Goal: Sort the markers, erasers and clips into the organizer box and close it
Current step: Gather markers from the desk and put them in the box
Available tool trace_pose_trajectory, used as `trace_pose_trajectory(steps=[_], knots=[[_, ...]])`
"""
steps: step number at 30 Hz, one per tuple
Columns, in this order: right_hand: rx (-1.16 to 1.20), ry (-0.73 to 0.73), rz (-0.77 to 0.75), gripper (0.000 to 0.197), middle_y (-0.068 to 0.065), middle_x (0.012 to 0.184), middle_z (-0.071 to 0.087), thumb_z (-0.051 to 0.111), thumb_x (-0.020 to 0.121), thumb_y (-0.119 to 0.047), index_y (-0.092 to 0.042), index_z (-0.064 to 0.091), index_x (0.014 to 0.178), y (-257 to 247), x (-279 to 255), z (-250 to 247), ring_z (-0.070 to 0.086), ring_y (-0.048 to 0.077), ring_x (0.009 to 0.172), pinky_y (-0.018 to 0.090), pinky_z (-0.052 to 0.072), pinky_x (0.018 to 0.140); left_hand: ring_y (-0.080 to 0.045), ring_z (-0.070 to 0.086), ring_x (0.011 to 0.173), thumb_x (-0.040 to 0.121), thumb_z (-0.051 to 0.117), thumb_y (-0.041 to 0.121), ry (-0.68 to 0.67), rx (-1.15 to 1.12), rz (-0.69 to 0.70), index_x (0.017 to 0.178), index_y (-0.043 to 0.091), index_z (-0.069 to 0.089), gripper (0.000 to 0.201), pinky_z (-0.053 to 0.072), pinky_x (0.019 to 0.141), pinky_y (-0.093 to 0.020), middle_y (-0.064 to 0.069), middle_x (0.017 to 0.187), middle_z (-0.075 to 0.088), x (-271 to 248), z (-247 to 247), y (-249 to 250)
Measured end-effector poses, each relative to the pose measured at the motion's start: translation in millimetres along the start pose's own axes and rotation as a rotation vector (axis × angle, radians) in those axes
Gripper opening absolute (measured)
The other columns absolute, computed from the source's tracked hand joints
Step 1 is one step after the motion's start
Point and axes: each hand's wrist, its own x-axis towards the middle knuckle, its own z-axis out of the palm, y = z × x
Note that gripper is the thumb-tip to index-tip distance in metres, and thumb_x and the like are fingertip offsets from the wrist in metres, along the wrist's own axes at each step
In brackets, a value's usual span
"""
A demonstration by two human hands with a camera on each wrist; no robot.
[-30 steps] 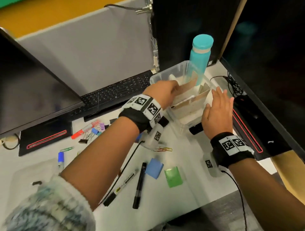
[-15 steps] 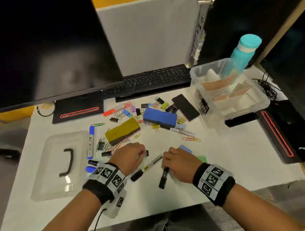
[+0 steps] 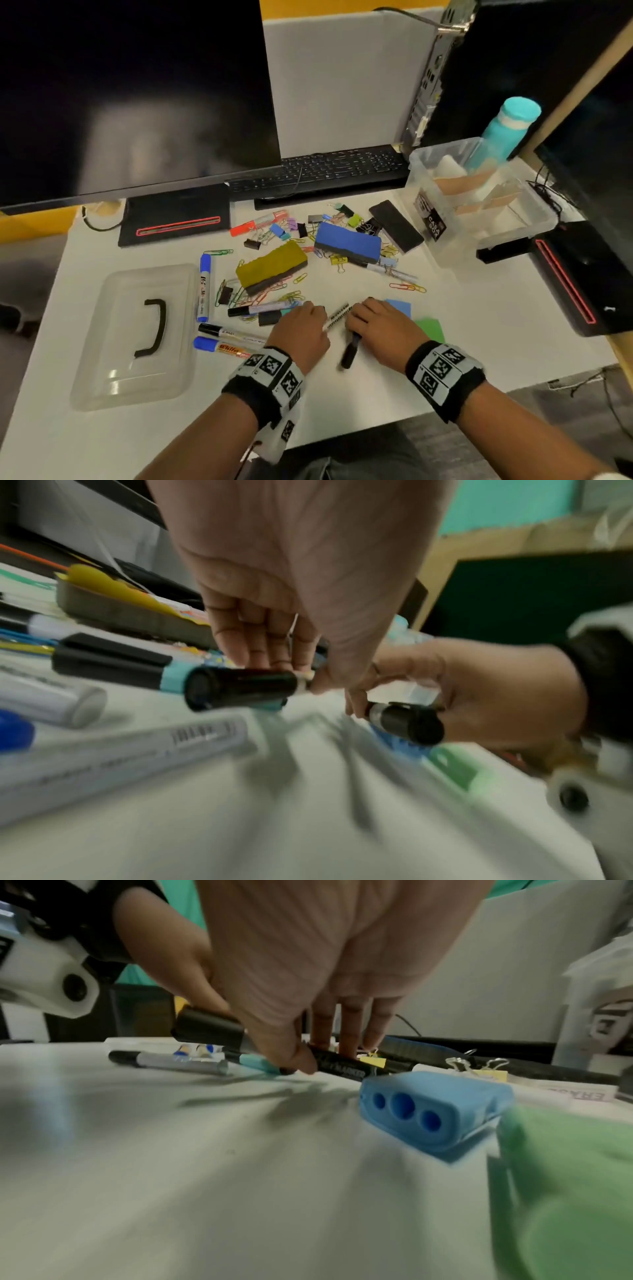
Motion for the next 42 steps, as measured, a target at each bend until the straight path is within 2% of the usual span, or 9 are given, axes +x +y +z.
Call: trace_pose_trajectory(steps=[3,8,12,16,21,27,36,39,42], knots=[[0.159,0.081,0.100,0.033,-0.001,0.097,0.058,0.060,0.069,-0.006,-0.022,0.054,0.098,8,-3,-14,0.052,0.021,0.089,0.029,0.044,0.079,-0.030,0.055,0.099,0.092,0.044,0.020,0.124,-0.212,-0.044,0.117,0.008,0.045,0.028,0.044,0.081,-0.039,-0.010,0.120,0.044,-7,-13,-19],[0.335,0.260,0.593,0.016,0.013,0.091,0.054,0.047,0.081,-0.005,-0.010,0.051,0.095,49,-3,-34,0.051,0.032,0.081,0.038,0.041,0.068,-0.029,0.054,0.103,0.092,0.043,0.017,0.122,-0.210,-0.062,0.117,0.008,0.044,0.026,0.047,0.083,-0.038,-0.010,0.120,0.043,-8,-17,-39],[0.327,-0.015,0.883,0.018,0.018,0.104,0.051,0.048,0.090,-0.015,-0.003,0.052,0.102,92,7,-27,0.057,0.037,0.093,0.042,0.047,0.077,-0.024,0.053,0.106,0.092,0.043,0.017,0.065,-0.041,0.024,0.122,0.010,0.046,0.030,0.046,0.089,-0.035,-0.007,0.122,0.044,1,-12,-29],[0.314,-0.255,0.859,0.033,0.011,0.113,0.046,0.058,0.084,-0.022,-0.010,0.050,0.114,102,18,-18,0.058,0.033,0.097,0.038,0.046,0.080,-0.025,0.050,0.108,0.091,0.052,0.024,0.003,0.100,-0.006,0.123,0.012,0.045,0.035,0.045,0.091,-0.036,-0.007,0.125,0.040,14,-6,-24],[0.315,-0.261,0.841,0.034,0.012,0.113,0.047,0.059,0.086,-0.023,-0.011,0.051,0.117,102,27,-16,0.058,0.033,0.098,0.039,0.048,0.084,-0.027,0.047,0.109,0.090,0.051,0.021,-0.040,0.158,-0.048,0.119,0.008,0.046,0.032,0.042,0.088,-0.037,-0.010,0.127,0.038,22,-1,-22],[0.275,-0.178,0.767,0.016,0.010,0.102,0.062,0.056,0.088,-0.016,-0.014,0.052,0.103,91,19,-42,0.060,0.029,0.094,0.034,0.048,0.076,-0.016,0.052,0.096,0.087,0.061,0.030,0.118,-0.261,-0.111,0.121,0.010,0.049,0.042,0.045,0.089,-0.025,-0.002,0.128,0.033,15,-16,-28],[0.323,-0.071,0.652,0.017,0.007,0.091,0.063,0.057,0.092,-0.025,-0.016,0.056,0.107,82,-1,-141,0.055,0.022,0.079,0.032,0.043,0.069,-0.007,0.051,0.060,0.093,0.052,0.032,0.357,-0.612,-0.081,0.110,0.017,0.048,0.023,0.042,0.054,-0.013,0.005,0.074,0.054,15,-67,-33],[0.229,0.112,0.730,0.018,0.007,0.092,0.062,0.054,0.093,-0.023,-0.018,0.057,0.110,107,-10,-184,0.057,0.024,0.082,0.040,0.049,0.076,-0.031,0.063,0.081,0.092,0.046,0.046,0.358,-0.686,-0.078,0.114,0.024,0.044,0.032,0.055,0.073,-0.044,-0.015,0.094,0.065,23,-73,-29],[0.052,0.211,0.862,0.016,0.008,0.096,0.060,0.050,0.093,-0.019,-0.018,0.058,0.108,144,-14,-211,0.056,0.026,0.084,0.043,0.050,0.078,-0.025,0.062,0.093,0.095,0.043,0.039,0.362,-0.712,-0.103,0.112,0.023,0.047,0.024,0.051,0.083,-0.039,-0.009,0.103,0.065,30,-72,-25]])
